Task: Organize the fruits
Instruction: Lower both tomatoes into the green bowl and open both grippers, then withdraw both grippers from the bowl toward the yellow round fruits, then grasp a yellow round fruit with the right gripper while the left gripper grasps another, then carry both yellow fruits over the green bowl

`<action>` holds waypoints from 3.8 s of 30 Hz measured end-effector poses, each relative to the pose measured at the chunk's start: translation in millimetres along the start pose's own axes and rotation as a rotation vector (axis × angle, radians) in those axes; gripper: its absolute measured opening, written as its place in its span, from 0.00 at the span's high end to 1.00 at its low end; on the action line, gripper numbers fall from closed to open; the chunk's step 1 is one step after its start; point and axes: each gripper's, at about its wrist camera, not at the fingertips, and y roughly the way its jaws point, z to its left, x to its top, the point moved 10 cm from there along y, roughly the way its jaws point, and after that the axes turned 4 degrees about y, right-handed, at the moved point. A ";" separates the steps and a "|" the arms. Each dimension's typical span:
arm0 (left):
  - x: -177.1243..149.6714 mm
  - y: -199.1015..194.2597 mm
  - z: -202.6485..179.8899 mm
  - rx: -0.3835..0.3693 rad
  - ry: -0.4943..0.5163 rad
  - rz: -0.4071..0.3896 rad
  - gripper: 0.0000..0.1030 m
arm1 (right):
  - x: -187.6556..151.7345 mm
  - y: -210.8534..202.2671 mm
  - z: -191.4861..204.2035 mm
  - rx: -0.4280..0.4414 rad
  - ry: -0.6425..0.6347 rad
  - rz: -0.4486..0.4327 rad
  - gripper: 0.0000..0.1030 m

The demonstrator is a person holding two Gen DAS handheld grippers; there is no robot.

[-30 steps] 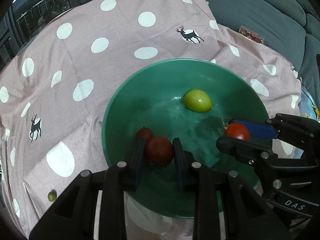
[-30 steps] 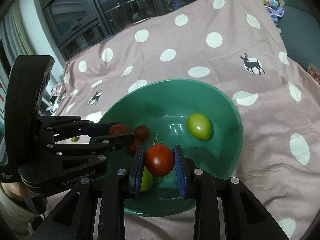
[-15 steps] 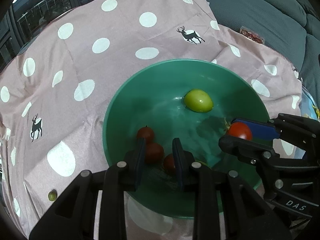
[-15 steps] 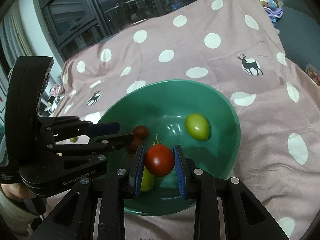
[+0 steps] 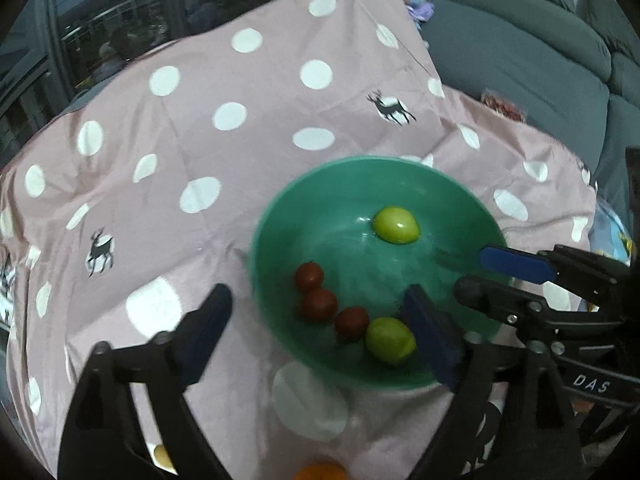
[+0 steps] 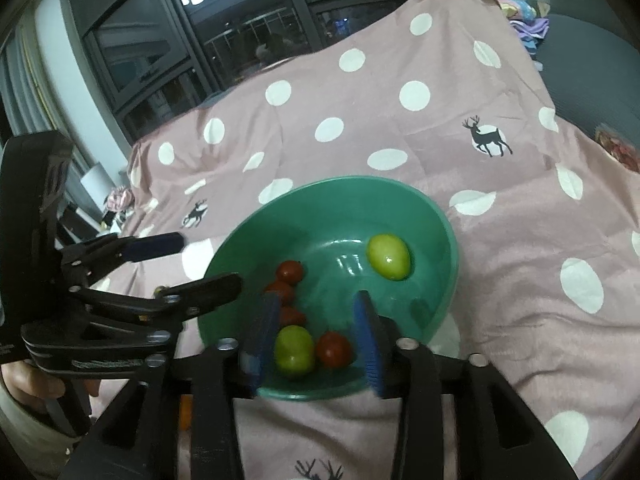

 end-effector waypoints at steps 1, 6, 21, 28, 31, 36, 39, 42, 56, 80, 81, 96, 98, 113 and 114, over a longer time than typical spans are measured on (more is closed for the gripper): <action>-2.3 -3.8 2.4 0.000 -0.015 -0.001 0.06 | -0.6 -2.6 0.1 -0.002 0.006 -0.005 0.48; -23.7 -20.2 12.7 -0.014 -0.094 0.006 0.01 | -6.1 -9.8 5.2 -0.001 0.021 -0.006 0.41; -118.9 -95.7 133.4 0.162 -0.386 0.000 0.01 | -28.3 -11.8 89.3 0.119 -0.133 0.032 0.40; -168.2 -114.3 169.9 0.209 -0.499 0.017 0.01 | -48.0 2.8 130.5 0.172 -0.217 0.095 0.40; -179.3 -116.9 178.5 0.205 -0.548 0.008 0.01 | -61.8 13.2 147.8 0.196 -0.251 0.140 0.40; -188.0 -114.6 179.0 0.177 -0.533 -0.010 0.05 | -89.3 31.8 177.1 0.230 -0.339 0.222 0.40; -191.5 -107.5 172.7 0.143 -0.496 -0.009 0.11 | -103.9 40.3 190.2 0.248 -0.386 0.264 0.40; -195.5 -100.1 171.9 0.127 -0.473 -0.002 0.13 | -114.4 50.0 196.6 0.247 -0.417 0.298 0.40; -170.1 -52.8 183.7 0.095 -0.345 0.038 0.26 | -118.8 95.1 220.3 0.223 -0.437 0.350 0.40; -169.8 11.1 184.9 0.030 -0.208 0.201 0.59 | -135.6 144.1 242.4 0.210 -0.497 0.450 0.52; -170.1 10.5 185.6 0.032 -0.208 0.200 0.59 | -135.7 144.4 243.6 0.212 -0.501 0.452 0.57; -169.1 3.5 191.2 0.033 -0.255 0.159 0.72 | -129.1 138.0 235.4 0.228 -0.452 0.432 0.72; -168.1 -3.0 190.9 0.028 -0.274 0.144 0.72 | -125.7 133.4 232.2 0.230 -0.439 0.420 0.72; -152.3 -54.6 155.2 0.004 -0.303 0.046 0.72 | -93.1 75.8 177.8 0.185 -0.321 0.296 0.72; -150.8 -57.0 152.8 0.004 -0.304 0.042 0.72 | -91.1 72.0 176.0 0.183 -0.317 0.288 0.72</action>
